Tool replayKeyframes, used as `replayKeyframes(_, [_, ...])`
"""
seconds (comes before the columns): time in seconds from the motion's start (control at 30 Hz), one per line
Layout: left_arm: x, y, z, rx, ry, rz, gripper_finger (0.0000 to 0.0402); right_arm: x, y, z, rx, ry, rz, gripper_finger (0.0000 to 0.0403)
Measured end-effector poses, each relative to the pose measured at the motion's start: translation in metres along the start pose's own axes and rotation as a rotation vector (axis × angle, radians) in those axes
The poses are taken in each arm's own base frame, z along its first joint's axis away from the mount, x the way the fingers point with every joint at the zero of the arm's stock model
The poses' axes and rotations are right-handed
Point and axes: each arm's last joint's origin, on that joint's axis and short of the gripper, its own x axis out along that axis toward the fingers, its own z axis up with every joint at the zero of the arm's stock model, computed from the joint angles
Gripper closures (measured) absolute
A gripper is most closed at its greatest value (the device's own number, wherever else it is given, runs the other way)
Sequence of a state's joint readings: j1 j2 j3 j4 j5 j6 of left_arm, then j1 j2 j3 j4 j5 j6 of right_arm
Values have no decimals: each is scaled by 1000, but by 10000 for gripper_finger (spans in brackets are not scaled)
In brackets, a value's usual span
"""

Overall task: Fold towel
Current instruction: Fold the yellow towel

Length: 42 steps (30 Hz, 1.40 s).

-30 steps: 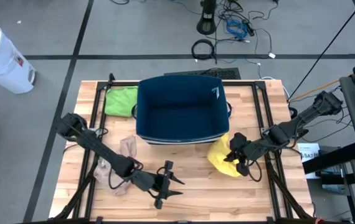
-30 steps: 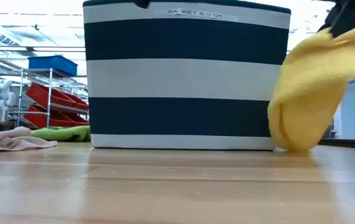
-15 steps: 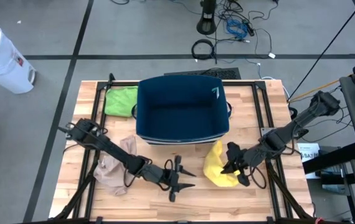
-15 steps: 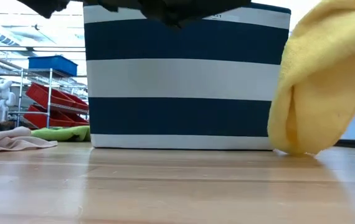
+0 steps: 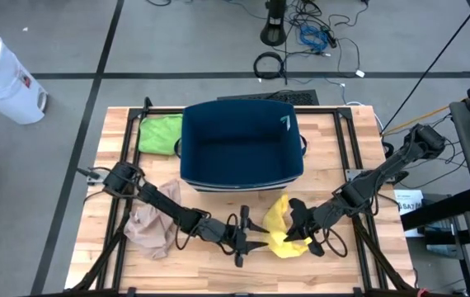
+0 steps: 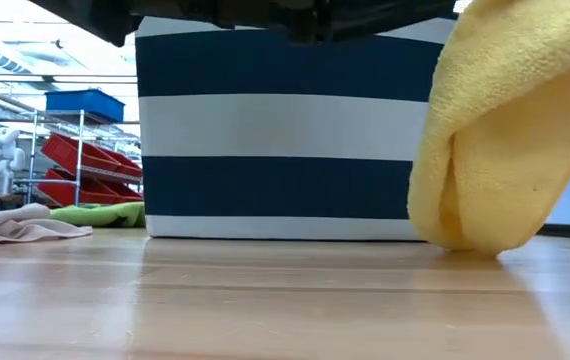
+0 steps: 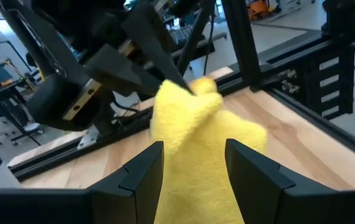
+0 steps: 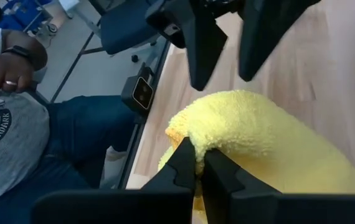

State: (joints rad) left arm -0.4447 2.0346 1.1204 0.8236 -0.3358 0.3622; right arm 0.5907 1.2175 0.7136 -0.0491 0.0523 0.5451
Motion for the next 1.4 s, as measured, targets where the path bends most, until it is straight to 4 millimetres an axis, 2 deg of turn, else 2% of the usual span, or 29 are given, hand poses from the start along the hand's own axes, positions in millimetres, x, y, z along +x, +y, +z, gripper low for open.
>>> replayKeyframes(0.53, [5,11,-3,-11,10,-6,230,6,2,7,-60,-69,37,399])
replayKeyframes(0.63, [7,13,-4,-13,-1,-43,265,6,2,7,-60,-69,37,397])
replayKeyframes(0.8, [8,18,-7,-10,-8,-79,375,6,2,6,-67,-68,35,383])
replayKeyframes(0.93, [8,18,-8,15,-3,-90,396,7,0,5,-71,-51,16,368])
replayKeyframes(1.07, [6,11,-8,52,32,-68,398,6,-1,-4,-66,16,-35,330])
replayKeyframes(1.3, [1,-2,-16,90,175,-36,399,3,-2,-26,5,192,-123,223])
replayKeyframes(1.4, [-1,-5,-18,93,213,-9,400,1,-3,-35,35,220,-202,200])
